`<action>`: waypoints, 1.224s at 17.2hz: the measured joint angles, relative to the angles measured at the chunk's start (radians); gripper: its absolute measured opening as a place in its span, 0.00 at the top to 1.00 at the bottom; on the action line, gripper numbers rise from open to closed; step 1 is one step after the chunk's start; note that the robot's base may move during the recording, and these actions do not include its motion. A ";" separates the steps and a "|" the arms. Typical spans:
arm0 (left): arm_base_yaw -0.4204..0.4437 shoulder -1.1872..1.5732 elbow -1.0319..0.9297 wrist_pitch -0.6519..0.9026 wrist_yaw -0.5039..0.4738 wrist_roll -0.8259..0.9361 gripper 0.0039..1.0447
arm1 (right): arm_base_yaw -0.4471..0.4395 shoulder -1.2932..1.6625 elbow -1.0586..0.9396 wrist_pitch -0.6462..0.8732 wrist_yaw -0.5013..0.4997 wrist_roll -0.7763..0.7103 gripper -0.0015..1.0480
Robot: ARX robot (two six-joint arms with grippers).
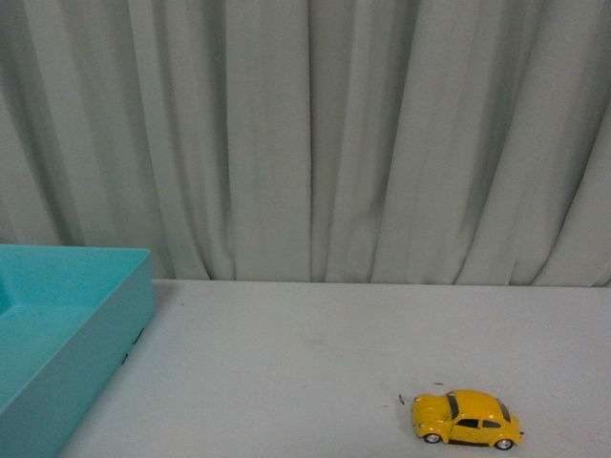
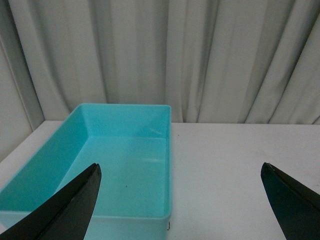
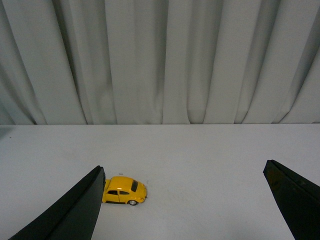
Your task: Wind up and store yellow beetle toy
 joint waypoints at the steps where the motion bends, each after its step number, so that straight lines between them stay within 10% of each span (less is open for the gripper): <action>1: 0.000 0.000 0.000 0.000 0.000 0.000 0.06 | 0.000 0.000 0.000 -0.001 0.000 0.000 0.06; 21: 0.000 0.000 0.000 0.000 0.000 0.000 0.06 | 0.020 0.000 0.000 0.001 -0.026 0.087 0.06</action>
